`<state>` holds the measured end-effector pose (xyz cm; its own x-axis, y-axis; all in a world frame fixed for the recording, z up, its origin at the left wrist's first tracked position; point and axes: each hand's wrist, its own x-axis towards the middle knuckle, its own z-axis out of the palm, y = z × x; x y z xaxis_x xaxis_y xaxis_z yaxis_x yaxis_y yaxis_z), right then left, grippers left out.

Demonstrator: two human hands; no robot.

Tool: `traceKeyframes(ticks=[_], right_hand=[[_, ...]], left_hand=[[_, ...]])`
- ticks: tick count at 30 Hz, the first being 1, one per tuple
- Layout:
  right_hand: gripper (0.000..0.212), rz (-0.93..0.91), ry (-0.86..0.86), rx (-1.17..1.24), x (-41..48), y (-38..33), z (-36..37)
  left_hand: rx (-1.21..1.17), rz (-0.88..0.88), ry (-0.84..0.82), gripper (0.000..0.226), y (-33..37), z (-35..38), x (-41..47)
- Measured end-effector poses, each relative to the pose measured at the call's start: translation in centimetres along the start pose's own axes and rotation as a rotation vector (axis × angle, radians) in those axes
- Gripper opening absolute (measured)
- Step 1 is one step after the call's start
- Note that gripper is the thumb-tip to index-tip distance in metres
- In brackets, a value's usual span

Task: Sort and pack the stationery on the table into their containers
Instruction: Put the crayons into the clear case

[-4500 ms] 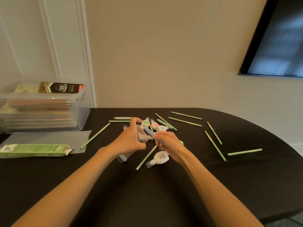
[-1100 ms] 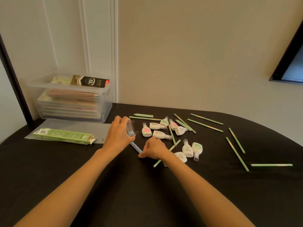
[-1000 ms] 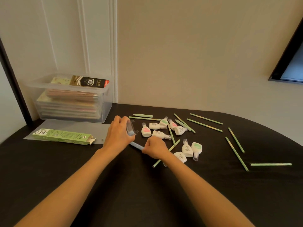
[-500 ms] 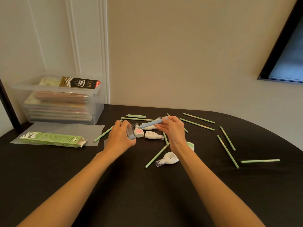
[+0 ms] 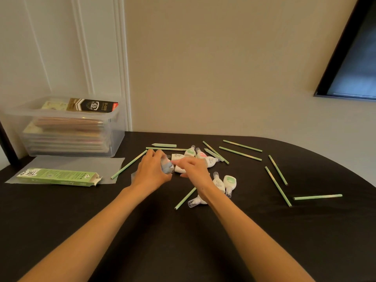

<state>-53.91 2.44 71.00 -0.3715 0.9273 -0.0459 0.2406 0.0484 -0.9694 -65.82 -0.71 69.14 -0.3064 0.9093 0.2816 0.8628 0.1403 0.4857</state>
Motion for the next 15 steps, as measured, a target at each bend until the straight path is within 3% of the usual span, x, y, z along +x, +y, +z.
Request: traceKeyframes(ticks=[2, 7, 10, 15], right_hand=[[0.027, 0.219, -0.051, -0.056, 0.4, -1.2, -0.3], [0.031, 0.070, -0.115, 0.146, 0.9, 0.0, -3.3], [0.028, 0.050, 0.101, 0.145, 4.2, 0.5, -5.8], [0.028, 0.130, 0.416, -0.201, 10.1, 5.0, -11.1]], left_hand=[[-0.009, 0.008, 0.009, 0.053, 0.5, 0.0, 0.4], [-0.009, 0.012, -0.011, 0.056, 1.3, 0.7, 2.2], [0.009, 0.007, 0.009, 0.058, 1.6, 1.1, 4.0], [0.012, -0.027, 0.051, 0.055, 1.8, 2.3, 7.2]])
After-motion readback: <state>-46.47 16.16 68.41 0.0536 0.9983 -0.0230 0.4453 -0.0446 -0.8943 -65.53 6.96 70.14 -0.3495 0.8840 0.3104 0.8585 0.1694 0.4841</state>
